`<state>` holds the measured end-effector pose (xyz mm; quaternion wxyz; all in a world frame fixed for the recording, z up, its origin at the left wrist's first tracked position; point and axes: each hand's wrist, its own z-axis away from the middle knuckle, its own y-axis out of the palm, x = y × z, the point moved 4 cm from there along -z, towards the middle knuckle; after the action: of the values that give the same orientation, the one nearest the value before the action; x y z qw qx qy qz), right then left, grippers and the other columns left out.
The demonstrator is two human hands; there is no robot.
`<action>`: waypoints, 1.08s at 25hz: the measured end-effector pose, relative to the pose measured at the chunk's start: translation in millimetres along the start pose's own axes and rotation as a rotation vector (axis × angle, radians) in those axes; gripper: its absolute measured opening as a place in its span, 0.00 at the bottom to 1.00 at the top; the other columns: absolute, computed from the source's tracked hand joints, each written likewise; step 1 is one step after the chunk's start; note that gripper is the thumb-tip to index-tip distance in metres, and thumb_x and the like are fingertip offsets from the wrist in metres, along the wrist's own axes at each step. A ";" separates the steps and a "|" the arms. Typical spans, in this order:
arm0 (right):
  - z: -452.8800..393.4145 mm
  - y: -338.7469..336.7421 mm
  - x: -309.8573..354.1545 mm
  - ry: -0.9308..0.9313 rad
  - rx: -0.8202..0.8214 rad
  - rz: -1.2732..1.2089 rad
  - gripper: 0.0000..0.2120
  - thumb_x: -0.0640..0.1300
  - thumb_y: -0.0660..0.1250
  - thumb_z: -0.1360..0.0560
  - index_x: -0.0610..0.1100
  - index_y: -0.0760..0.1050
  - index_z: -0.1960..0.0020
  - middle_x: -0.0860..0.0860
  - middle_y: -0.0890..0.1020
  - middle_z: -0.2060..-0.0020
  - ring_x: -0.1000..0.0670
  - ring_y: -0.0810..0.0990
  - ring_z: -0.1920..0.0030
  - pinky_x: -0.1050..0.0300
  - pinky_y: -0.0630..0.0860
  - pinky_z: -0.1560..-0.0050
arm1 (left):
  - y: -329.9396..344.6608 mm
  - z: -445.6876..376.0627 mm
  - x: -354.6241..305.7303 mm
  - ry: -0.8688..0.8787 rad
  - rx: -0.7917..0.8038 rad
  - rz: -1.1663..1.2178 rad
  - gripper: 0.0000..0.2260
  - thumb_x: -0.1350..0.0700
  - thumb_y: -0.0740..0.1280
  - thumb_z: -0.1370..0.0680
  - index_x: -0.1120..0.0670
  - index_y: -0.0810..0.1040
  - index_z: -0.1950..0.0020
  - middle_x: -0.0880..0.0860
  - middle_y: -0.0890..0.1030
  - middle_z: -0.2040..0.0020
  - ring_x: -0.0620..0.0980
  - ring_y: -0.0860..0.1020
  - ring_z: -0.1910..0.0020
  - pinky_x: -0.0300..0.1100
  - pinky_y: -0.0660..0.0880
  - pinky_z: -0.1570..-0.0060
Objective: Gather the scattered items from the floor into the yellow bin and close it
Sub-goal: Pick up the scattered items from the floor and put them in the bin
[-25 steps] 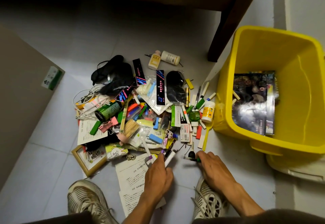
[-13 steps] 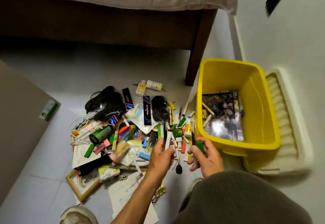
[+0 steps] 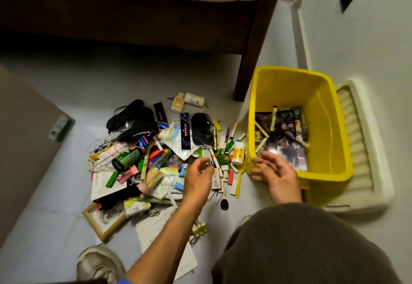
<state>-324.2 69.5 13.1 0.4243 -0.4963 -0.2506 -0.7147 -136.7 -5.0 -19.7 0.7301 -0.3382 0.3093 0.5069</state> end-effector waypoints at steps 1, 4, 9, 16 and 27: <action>2.4 12.9 -18.6 0.046 0.024 0.059 0.13 0.34 0.62 0.21 0.49 0.79 0.45 0.51 0.86 0.54 0.53 0.84 0.59 0.61 0.81 0.60 | -15.1 -2.8 29.6 -0.045 -0.038 -0.071 0.11 0.56 0.65 0.21 0.47 0.76 0.39 0.49 0.80 0.44 0.47 0.79 0.50 0.47 0.78 0.49; 5.3 44.7 -77.4 0.207 0.172 0.352 0.11 0.34 0.63 0.21 0.46 0.79 0.48 0.45 0.84 0.55 0.48 0.81 0.59 0.52 0.80 0.58 | -42.5 -4.0 98.6 -0.164 -0.093 -0.426 0.12 0.55 0.67 0.22 0.48 0.76 0.39 0.49 0.81 0.43 0.47 0.78 0.51 0.43 0.75 0.51; 3.2 67.2 -145.5 0.120 0.462 0.934 0.15 0.44 0.67 0.23 0.53 0.73 0.37 0.54 0.80 0.41 0.52 0.78 0.42 0.54 0.75 0.38 | -36.4 -4.7 146.9 -0.119 -0.019 -0.777 0.19 0.50 0.69 0.26 0.49 0.72 0.36 0.51 0.77 0.41 0.51 0.75 0.46 0.46 0.77 0.48; 15.3 113.2 -186.4 -0.343 0.820 1.143 0.14 0.52 0.63 0.25 0.54 0.70 0.40 0.54 0.75 0.46 0.51 0.75 0.48 0.58 0.73 0.53 | -24.9 -24.9 151.5 -0.026 -0.068 -0.711 0.16 0.53 0.64 0.21 0.51 0.72 0.34 0.53 0.78 0.38 0.54 0.77 0.42 0.46 0.75 0.44; 2.9 83.0 -160.3 -0.068 0.535 0.802 0.09 0.53 0.72 0.27 0.54 0.73 0.61 0.56 0.75 0.57 0.57 0.75 0.58 0.65 0.72 0.57 | -80.4 4.4 167.0 -0.156 -0.345 -0.646 0.14 0.47 0.67 0.23 0.48 0.66 0.44 0.47 0.73 0.51 0.50 0.74 0.62 0.43 0.69 0.65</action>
<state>-228.2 86.5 -138.9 0.7709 -0.4503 -0.2283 -0.3884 -10.7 66.5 -135.4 0.8059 -0.4969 0.0401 0.3195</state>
